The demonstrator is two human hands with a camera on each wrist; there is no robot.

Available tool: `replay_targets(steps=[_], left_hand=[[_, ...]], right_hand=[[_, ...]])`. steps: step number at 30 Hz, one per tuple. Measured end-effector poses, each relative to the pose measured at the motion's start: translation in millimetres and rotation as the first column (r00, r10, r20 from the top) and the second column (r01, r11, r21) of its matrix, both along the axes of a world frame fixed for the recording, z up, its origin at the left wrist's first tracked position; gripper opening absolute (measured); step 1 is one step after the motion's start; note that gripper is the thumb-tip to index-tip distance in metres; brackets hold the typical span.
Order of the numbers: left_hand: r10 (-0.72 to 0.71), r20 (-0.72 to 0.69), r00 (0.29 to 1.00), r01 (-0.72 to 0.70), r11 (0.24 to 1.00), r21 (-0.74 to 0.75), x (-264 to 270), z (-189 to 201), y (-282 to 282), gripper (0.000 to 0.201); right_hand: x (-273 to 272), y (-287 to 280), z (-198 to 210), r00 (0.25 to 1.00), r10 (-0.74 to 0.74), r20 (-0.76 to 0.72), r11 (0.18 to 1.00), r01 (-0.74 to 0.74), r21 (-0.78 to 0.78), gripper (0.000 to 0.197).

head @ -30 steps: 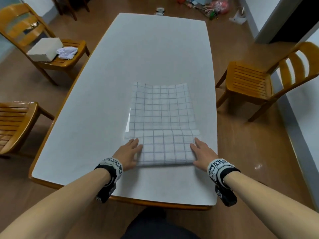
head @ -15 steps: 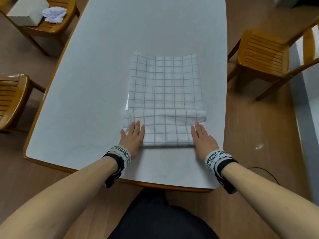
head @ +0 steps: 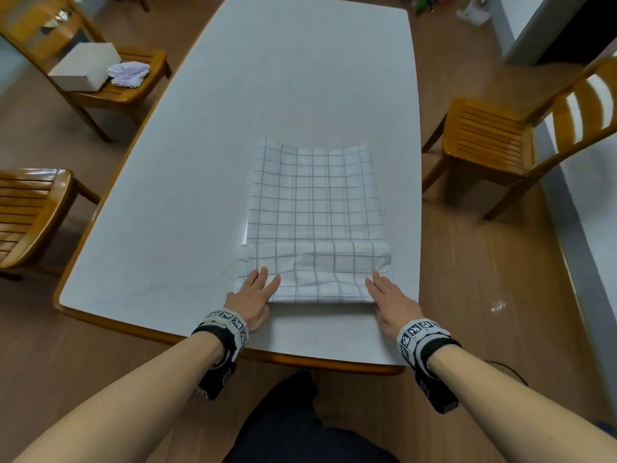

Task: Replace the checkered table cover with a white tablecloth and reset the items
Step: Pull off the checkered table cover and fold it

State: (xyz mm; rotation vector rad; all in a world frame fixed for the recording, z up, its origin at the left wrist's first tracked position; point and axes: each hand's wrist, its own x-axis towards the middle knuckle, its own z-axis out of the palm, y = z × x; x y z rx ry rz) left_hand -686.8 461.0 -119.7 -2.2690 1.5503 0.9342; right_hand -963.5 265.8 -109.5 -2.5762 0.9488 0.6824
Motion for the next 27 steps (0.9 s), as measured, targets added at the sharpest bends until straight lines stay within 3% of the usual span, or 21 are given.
replay_targets(steps=[9, 12, 16, 22, 25, 27], left_hand=[[-0.047, -0.038, 0.998, 0.047, 0.999, -0.011, -14, 42, 26, 0.046], [-0.043, 0.007, 0.999, 0.044, 0.997, -0.065, -10, 60, 29, 0.027], [-0.036, 0.082, 0.996, 0.049, 0.987, -0.153, -4, 93, 24, 0.028], [0.099, 0.070, 0.993, -0.072, 0.947, -0.313, 27, 115, 5, 0.029], [0.151, 0.036, 0.988, -0.126, 0.913, -0.387, 40, 116, -6, 0.028], [0.172, -0.001, 0.985, -0.156, 0.887, -0.434, 48, 112, -13, 0.025]], right_hand=[[-32, 23, 38, 1.000, 0.003, 0.009, 0.997, -0.004, 0.074, 0.049], [-33, 22, 50, 0.999, -0.007, 0.034, 0.997, 0.004, 0.075, 0.036], [-28, 11, 71, 0.994, -0.038, 0.103, 0.997, 0.031, 0.067, 0.017], [-10, -13, 105, 0.944, -0.165, 0.285, 0.986, 0.157, 0.049, 0.020], [6, -24, 107, 0.882, -0.243, 0.403, 0.970, 0.234, 0.073, 0.018], [16, -31, 102, 0.870, -0.261, 0.418, 0.964, 0.259, 0.063, 0.028]])
